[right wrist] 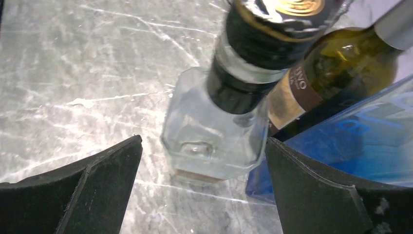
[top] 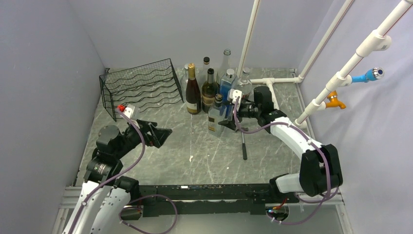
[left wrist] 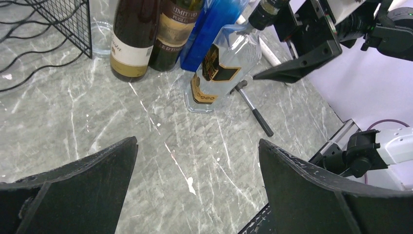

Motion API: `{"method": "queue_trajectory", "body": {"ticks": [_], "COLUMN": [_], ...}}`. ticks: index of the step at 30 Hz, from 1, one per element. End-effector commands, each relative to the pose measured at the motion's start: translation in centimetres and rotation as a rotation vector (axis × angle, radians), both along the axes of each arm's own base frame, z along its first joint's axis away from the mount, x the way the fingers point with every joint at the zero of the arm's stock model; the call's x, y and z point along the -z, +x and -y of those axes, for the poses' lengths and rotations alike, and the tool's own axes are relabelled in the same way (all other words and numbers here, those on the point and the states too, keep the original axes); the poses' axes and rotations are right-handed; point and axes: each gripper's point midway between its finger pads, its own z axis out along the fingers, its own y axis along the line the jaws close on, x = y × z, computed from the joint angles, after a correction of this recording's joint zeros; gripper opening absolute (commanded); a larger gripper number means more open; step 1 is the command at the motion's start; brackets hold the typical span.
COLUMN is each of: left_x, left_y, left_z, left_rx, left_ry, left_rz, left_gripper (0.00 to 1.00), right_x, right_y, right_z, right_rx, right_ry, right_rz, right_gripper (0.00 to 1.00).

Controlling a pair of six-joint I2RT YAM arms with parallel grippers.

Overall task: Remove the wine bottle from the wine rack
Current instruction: Place the wine bottle at the center of the board, then reset both arms

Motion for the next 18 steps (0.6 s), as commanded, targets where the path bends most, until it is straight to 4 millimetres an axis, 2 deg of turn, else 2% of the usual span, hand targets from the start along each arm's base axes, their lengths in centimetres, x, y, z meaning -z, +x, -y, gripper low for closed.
{"method": "queue_trajectory", "body": {"ticks": [1,5,9,14,18], "left_x": [-2.8,-3.0,-3.2,-3.2,-3.5], "left_y": [0.1,0.4,1.1,2.0,2.0], "left_z": [-0.4,-1.0,-2.3,-4.0,-4.0], "left_rx": [-0.004,-0.028,-0.094,-0.181,-0.181], "left_ry": [0.045,0.088,0.156,0.231,0.226], "left_rz": [0.083,0.079,0.071,0.056,0.066], "left_gripper": [0.99,0.99,1.00,0.99,0.99], "right_x": [-1.7,-1.8,-1.8,-2.1,-2.5], "right_y": [-2.7,-3.7,-4.9,-4.9,-4.7], "right_z": [0.1,1.0,2.4,4.9,6.3], "right_rx": [-0.134,-0.133,-0.093,0.047,0.115], "right_ry": [-0.015,-0.062,-0.136,-0.208,-0.199], "right_rz": [0.073,0.089,0.031,0.024,0.005], "right_gripper": [1.00,1.00,1.00,1.00,1.00]}}
